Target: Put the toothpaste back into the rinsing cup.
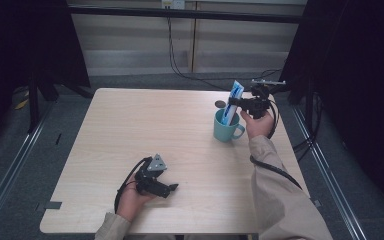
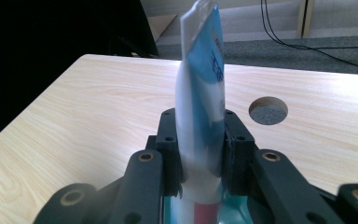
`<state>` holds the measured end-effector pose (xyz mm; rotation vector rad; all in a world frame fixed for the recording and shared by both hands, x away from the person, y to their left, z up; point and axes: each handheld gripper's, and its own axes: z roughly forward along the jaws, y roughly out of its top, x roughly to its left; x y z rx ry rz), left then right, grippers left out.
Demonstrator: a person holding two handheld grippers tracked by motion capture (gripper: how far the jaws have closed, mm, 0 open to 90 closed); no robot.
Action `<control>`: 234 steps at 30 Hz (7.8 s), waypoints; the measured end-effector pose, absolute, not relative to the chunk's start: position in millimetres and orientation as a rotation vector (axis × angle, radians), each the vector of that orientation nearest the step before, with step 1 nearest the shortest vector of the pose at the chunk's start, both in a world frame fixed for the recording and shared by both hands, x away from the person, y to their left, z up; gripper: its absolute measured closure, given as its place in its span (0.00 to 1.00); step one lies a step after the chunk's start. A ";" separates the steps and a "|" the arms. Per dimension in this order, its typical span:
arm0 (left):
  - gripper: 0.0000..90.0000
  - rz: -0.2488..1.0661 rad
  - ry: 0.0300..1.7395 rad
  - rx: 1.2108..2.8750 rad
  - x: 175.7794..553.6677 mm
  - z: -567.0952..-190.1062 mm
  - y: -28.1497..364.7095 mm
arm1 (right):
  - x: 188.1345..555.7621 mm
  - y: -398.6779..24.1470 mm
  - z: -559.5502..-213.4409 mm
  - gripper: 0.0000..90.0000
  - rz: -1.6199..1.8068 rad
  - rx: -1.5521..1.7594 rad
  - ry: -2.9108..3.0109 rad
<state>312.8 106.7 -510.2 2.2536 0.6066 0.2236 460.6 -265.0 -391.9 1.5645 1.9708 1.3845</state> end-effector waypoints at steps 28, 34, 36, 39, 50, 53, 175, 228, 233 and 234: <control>0.15 0.223 0.603 2.258 312.9 -509.9 107.1 | 455.8 -275.5 -397.8 0.78 1.342 1.582 1.963; 0.15 0.223 0.603 2.258 312.9 -509.9 107.1 | 454.3 -281.8 -398.9 0.78 1.350 1.600 1.953; 0.15 0.223 0.603 2.258 312.9 -509.9 107.1 | 454.0 -283.6 -399.4 0.78 1.350 1.600 1.951; 0.16 0.223 0.603 2.258 313.0 -509.9 107.1 | 453.7 -285.8 -400.5 0.77 1.360 1.603 1.945; 0.16 0.222 0.603 2.258 313.0 -509.9 107.1 | 452.8 -287.6 -400.1 0.75 1.356 1.602 1.929; 0.16 0.222 0.603 2.258 313.0 -509.9 107.1 | 452.9 -287.9 -399.7 0.75 1.359 1.597 1.933; 0.17 0.220 0.602 2.260 312.8 -509.7 107.4 | 338.9 -267.5 -424.1 0.22 1.144 1.215 2.313; 0.17 0.220 0.603 2.260 312.9 -509.6 107.5 | 298.8 -265.0 -492.5 0.21 1.051 1.180 2.404; 0.17 0.220 0.604 2.259 312.8 -509.7 107.4 | 297.5 -264.0 -494.8 0.21 1.039 1.153 2.402; 0.17 0.220 0.604 2.258 312.8 -509.7 107.3 | 296.8 -263.6 -495.5 0.21 1.035 1.168 2.400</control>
